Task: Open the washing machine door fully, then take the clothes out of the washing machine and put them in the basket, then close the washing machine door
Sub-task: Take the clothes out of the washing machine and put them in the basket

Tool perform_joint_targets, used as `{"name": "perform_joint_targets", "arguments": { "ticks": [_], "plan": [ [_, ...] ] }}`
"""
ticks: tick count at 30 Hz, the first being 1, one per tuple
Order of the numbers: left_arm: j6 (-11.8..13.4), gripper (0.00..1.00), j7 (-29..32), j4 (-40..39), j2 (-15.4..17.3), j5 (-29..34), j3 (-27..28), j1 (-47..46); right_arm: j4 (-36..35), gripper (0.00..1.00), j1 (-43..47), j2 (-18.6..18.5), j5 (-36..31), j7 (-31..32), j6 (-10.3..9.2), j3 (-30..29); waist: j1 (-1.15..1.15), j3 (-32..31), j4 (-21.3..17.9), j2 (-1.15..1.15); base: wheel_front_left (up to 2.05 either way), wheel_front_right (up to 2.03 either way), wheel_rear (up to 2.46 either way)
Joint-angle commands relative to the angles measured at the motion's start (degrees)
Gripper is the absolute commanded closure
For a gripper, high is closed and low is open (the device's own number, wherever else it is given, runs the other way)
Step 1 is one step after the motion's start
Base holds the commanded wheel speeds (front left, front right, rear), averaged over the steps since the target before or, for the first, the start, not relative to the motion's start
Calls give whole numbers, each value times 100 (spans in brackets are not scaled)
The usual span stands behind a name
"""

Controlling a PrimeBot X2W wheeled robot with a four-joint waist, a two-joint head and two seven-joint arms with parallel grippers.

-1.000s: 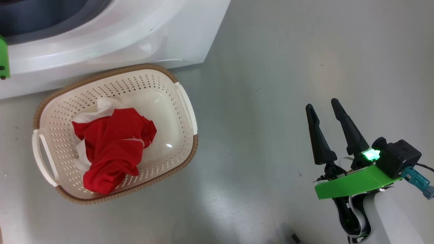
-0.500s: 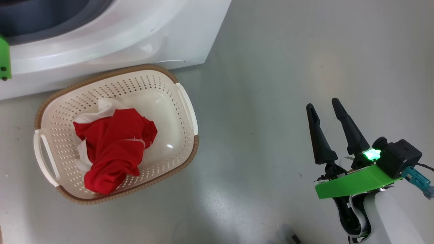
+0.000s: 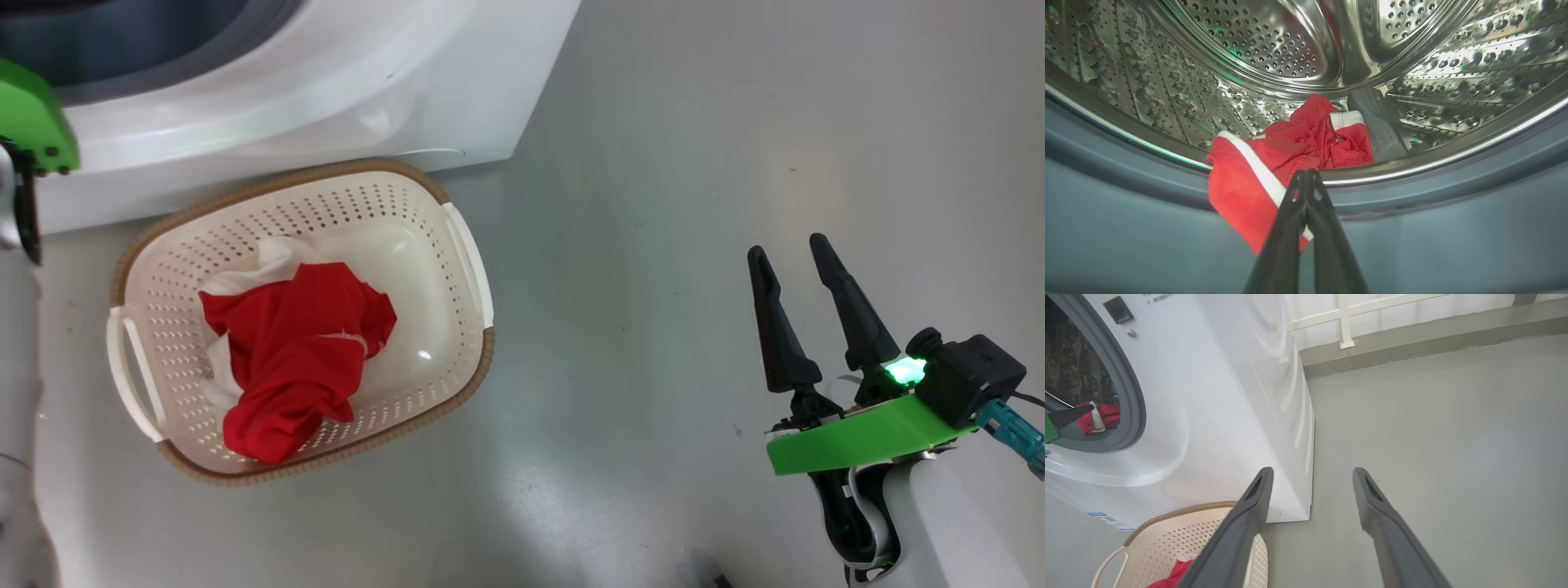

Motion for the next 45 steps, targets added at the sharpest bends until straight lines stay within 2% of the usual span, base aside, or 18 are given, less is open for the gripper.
{"name": "perform_joint_targets", "arguments": {
  "ticks": [1,6,11,23,33,35,36,40,41,42,43,45],
  "plan": [
    [-49,100,-62,-292,231,-119,114,199,-136,0,-19,-26,-57,-37,43,82,0,-31,55,0,0,0,0],
    [-227,100,-68,-1397,35,-494,438,752,-143,0,-6,-26,-130,-37,43,24,0,-82,168,0,0,0,0],
    [-348,100,-69,-2186,-145,-538,552,1326,-139,0,30,-26,-217,-37,43,-37,0,-158,275,0,0,0,0],
    [-511,100,-69,-3623,-675,-341,723,2604,-141,0,153,-26,-392,-37,43,-172,0,-355,505,0,0,0,0],
    [-633,99,-70,-4514,-962,-230,906,3712,-113,0,269,-26,-507,-37,43,-223,0,-539,616,0,0,0,0],
    [-656,89,-70,-4654,-1006,-221,941,3906,-123,0,290,-26,-527,-37,43,-245,0,-552,643,0,0,0,0],
    [-656,89,-70,-4654,-1006,-221,941,3906,-123,0,290,-26,-527,-37,43,-245,0,-552,643,0,0,0,0],
    [-693,61,-70,-4887,-1093,-219,979,4242,-137,0,313,-26,-563,-37,43,-287,0,-546,692,0,0,0,0],
    [-700,38,-70,-4937,-1112,-224,992,4319,-136,0,314,-26,-570,-37,43,-289,0,-542,697,0,0,0,0],
    [-706,5,-70,-4987,-1129,-226,1003,4393,-136,0,313,-26,-574,-37,43,-290,0,-535,701,0,0,0,0],
    [-710,0,-70,-5032,-1145,-235,1023,4465,-136,0,310,-26,-578,-37,43,-290,0,-532,704,0,0,0,0],
    [-720,0,-70,-5139,-1172,-257,1060,4600,-137,0,302,-26,-584,-37,43,-289,0,-519,706,0,0,0,0]
  ]
}}
